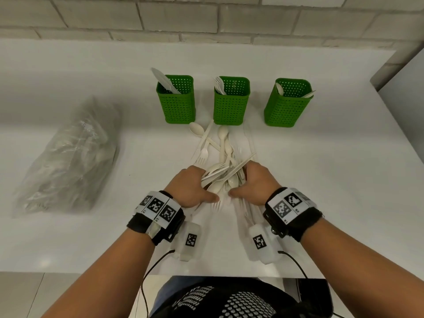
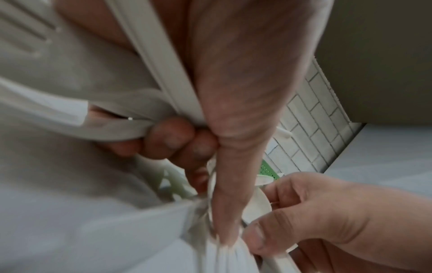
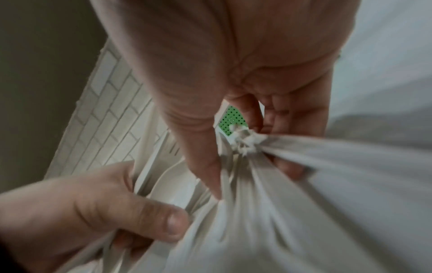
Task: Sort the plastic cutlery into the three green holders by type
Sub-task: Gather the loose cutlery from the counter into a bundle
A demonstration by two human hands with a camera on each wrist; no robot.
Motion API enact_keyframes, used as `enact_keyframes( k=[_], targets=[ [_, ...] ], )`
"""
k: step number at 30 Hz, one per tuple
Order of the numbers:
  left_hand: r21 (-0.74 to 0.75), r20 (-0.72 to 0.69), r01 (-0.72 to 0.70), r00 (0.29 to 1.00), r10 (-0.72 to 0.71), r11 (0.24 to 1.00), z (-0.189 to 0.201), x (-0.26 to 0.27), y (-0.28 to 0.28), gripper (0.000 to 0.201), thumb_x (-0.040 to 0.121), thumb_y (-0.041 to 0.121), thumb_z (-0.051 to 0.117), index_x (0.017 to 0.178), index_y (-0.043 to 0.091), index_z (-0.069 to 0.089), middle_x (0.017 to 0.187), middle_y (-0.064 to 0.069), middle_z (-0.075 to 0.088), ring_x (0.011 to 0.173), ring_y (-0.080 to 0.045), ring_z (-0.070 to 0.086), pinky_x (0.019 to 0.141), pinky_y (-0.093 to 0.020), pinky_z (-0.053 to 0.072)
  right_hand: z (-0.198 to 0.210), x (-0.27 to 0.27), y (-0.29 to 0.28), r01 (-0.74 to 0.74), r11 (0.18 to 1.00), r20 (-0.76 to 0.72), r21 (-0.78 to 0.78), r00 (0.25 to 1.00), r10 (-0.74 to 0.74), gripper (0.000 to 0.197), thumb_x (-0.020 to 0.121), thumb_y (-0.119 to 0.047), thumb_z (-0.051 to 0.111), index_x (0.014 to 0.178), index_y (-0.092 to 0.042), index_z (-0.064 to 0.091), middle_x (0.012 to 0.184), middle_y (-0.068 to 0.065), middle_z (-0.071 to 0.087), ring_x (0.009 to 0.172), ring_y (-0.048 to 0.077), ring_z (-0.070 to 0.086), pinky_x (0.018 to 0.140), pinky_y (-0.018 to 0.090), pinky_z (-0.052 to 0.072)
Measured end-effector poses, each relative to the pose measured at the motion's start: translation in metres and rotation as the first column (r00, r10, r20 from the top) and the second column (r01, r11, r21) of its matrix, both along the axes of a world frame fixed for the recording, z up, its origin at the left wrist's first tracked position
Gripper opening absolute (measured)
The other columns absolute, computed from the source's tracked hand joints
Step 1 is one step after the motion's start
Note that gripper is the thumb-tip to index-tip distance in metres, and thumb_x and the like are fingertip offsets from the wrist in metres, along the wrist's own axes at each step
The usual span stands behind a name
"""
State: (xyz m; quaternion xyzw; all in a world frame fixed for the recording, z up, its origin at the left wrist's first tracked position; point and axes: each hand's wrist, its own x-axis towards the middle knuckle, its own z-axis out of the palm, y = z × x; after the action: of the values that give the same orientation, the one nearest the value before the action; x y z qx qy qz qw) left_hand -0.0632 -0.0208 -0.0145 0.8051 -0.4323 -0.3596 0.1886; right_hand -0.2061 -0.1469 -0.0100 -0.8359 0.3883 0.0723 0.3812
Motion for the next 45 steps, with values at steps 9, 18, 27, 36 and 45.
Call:
enact_keyframes(
  k=[9,18,27,36,45],
  targets=[
    [-0.173,-0.128,-0.216,0.972,0.195,0.961,0.011,0.013,0.005,0.046,0.061,0.043,0.089,0.093,0.018,0.066,0.070,0.008,0.059,0.063,-0.006,0.056,0.057,-0.018,0.040,-0.012,-0.012,-0.012,0.182,0.963,0.173,0.197,0.961,-0.217,0.013,0.092,-0.013,0.056,0.088,-0.002,0.055,0.082,0.008,0.057,0.075,0.020,0.055,0.064,0.027,0.045],
    [-0.434,-0.499,-0.245,0.867,-0.005,0.867,0.034,-0.020,-0.023,0.054,0.060,0.014,0.092,0.106,0.011,0.063,0.061,0.014,0.053,0.058,-0.003,0.050,0.061,-0.016,0.043,0.035,0.005,-0.003,0.203,0.837,0.598,0.507,0.616,-0.512,0.019,0.099,-0.015,0.050,0.082,-0.007,0.054,0.068,0.001,0.059,0.069,0.020,0.061,0.071,0.040,0.053],
    [-0.491,-0.447,-0.280,0.894,0.037,0.825,0.023,-0.022,-0.045,0.022,0.073,0.006,0.076,0.092,0.000,0.065,0.079,-0.014,0.067,0.075,-0.024,0.066,0.074,-0.036,0.054,0.052,0.004,0.001,-0.025,0.918,0.697,0.396,0.659,-0.283,0.028,0.097,-0.029,0.052,0.100,-0.004,0.060,0.092,0.005,0.068,0.094,0.017,0.065,0.088,0.032,0.050],
    [-0.543,-0.339,-0.231,0.940,0.041,0.808,0.017,-0.016,-0.048,0.024,0.081,0.026,0.077,0.103,0.021,0.071,0.085,0.010,0.072,0.079,-0.004,0.065,0.074,-0.018,0.048,0.052,0.009,-0.011,0.186,0.938,0.693,0.293,0.634,-0.342,0.050,0.094,-0.053,0.031,0.089,-0.009,0.055,0.092,0.017,0.064,0.092,0.028,0.062,0.094,0.051,0.047],
    [-0.472,-0.378,-0.400,0.897,0.229,0.786,0.018,0.007,-0.039,0.024,0.086,0.035,0.071,0.071,0.016,0.069,0.065,0.000,0.068,0.059,-0.004,0.058,0.064,-0.020,0.046,0.053,-0.006,-0.030,0.262,0.941,0.791,0.214,0.519,-0.324,0.038,0.099,-0.038,0.033,0.099,-0.023,0.067,0.084,0.002,0.063,0.076,0.012,0.057,0.068,0.026,0.048]
  ],
)
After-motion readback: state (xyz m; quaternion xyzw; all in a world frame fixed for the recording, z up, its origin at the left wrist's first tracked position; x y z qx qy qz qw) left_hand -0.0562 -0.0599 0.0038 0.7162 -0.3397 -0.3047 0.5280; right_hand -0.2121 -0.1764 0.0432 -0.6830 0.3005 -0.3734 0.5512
